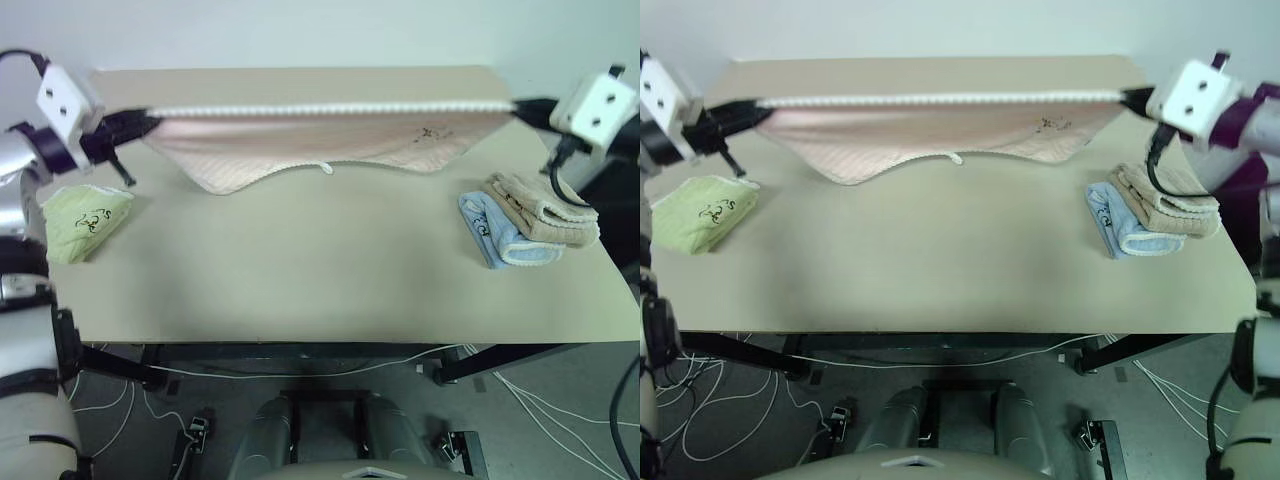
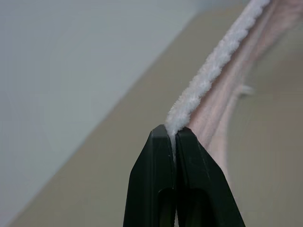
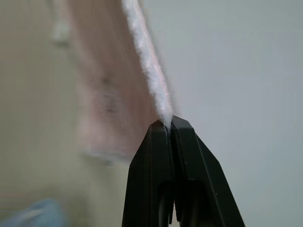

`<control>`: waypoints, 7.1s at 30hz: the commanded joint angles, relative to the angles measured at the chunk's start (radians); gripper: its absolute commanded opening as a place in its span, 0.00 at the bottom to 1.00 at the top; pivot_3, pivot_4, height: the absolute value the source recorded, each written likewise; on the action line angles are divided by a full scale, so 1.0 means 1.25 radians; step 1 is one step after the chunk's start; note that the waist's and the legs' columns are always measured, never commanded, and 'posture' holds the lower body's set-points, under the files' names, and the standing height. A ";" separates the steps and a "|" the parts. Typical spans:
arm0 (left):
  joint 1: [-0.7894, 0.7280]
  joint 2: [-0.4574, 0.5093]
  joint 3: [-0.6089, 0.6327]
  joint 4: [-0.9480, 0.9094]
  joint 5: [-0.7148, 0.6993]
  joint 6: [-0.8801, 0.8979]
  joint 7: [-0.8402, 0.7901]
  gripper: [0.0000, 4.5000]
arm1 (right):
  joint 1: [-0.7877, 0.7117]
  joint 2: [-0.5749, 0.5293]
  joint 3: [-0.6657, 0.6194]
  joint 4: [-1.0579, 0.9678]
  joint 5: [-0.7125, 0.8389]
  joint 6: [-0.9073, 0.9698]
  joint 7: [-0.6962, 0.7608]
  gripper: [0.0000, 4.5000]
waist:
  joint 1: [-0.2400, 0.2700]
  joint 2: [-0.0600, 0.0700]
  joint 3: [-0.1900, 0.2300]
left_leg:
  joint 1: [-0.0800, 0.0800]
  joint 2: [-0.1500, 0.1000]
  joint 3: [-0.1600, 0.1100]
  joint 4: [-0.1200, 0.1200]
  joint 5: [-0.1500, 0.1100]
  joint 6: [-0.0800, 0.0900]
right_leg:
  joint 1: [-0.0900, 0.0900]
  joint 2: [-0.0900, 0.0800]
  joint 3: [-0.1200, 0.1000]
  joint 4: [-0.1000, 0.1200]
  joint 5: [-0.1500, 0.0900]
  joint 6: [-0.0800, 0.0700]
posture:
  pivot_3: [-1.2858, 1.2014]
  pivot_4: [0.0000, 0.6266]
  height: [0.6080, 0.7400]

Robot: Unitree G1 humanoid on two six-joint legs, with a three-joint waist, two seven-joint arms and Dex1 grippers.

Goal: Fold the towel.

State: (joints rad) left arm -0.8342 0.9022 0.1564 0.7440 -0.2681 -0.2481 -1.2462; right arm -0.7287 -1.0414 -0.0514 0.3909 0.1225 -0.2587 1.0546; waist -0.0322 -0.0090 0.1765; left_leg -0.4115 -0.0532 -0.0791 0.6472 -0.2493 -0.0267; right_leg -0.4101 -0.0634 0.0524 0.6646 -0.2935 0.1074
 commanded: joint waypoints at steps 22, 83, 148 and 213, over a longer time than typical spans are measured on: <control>0.649 0.105 0.204 -0.552 -0.166 0.415 -0.017 0.00 | 0.566 -0.078 -0.185 -0.469 0.217 0.416 0.185 0.01 | 0.018 0.000 0.000 | 0.004 0.001 -0.001 0.000 -0.001 0.001 | 0.007 -0.004 0.000 -0.006 0.000 -0.001 | 0.52 0.24 1.00; 0.228 -0.070 0.060 -0.072 0.031 0.068 0.239 0.99 | 0.564 0.188 -0.297 -0.631 0.453 0.824 -0.153 0.99 | 0.015 -0.001 -0.001 | 0.001 0.000 -0.001 0.001 -0.001 0.001 | 0.002 -0.002 0.000 -0.001 0.000 0.000 | 0.52 0.24 1.00; 0.416 -0.173 -0.040 -0.474 -0.096 0.261 0.063 0.99 | 0.533 0.380 -0.400 -0.522 1.281 0.808 -1.170 0.01 | 0.014 -0.005 -0.005 | 0.003 0.001 -0.001 0.000 -0.001 0.001 | 0.005 -0.001 0.000 -0.003 0.000 0.000 | 0.52 0.24 1.00; 0.555 -0.236 -0.002 -0.675 -0.170 0.357 0.221 0.99 | 0.202 0.452 0.193 -0.214 0.149 0.517 -0.243 0.01 | 0.014 -0.005 -0.005 | 0.001 0.000 -0.002 -0.002 -0.001 0.001 | 0.003 -0.003 -0.001 -0.007 0.001 0.000 | 0.52 0.24 1.00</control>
State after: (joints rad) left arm -0.1504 0.6007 0.1154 -0.0396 -0.4508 0.1889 -0.9852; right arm -0.4873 -0.4859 0.1789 0.0870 0.3459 0.4574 0.7296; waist -0.0147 -0.0153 0.1705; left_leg -0.4101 -0.0530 -0.0814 0.6452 -0.2509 -0.0248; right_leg -0.4062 -0.0668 0.0513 0.6556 -0.2928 0.1070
